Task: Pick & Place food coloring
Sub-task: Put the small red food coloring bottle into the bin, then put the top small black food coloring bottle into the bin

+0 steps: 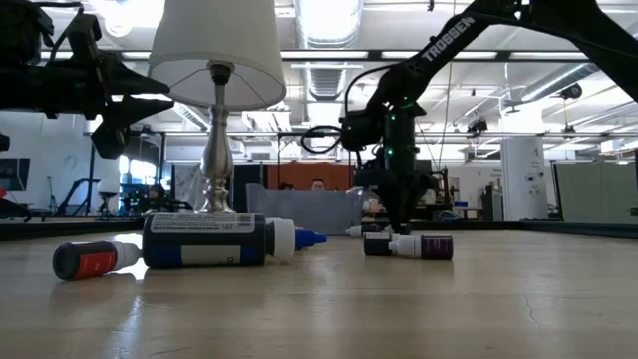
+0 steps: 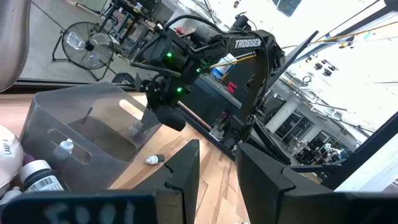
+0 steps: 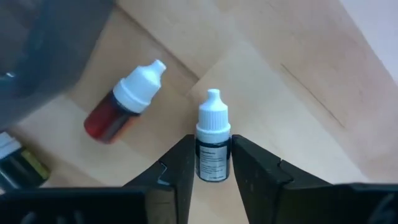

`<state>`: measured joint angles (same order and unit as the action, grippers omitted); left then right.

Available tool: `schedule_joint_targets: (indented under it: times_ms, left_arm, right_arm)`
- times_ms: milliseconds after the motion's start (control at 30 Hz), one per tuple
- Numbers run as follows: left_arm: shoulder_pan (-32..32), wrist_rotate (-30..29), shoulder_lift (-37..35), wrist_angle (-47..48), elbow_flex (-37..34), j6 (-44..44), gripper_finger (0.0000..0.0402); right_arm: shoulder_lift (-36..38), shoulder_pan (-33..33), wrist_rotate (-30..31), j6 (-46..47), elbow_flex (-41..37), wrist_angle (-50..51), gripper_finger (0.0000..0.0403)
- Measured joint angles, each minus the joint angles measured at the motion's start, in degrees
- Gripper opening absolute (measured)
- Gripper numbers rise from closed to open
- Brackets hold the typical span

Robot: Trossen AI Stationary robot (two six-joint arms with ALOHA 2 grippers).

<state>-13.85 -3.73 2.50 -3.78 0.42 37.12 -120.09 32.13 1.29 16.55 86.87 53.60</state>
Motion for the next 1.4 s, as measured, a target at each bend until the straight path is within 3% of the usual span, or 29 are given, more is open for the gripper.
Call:
schedule_joint_targets:
  times_ms: [300,567,1100,1400]
  left_arm:
    - [0.0,0.0,0.0,0.0,0.0,0.0,0.0085]
    - [0.0,0.0,0.0,0.0,0.0,0.0,0.0085]
    - [0.0,0.0,0.0,0.0,0.0,0.0,0.0085]
    - [0.0,0.0,0.0,0.0,0.0,0.0,0.0085]
  right_arm:
    - [0.0,1.8,-1.4,3.0,0.0,-0.4,0.0115]
    - [0.0,1.0,-1.7,-0.7,-0.1,0.8,0.0141]
    - [3.2,1.0,-2.6,0.2,-0.3,5.4,0.0063]
    - [7.3,1.0,-0.9,3.6,-0.3,-1.0,0.0127]
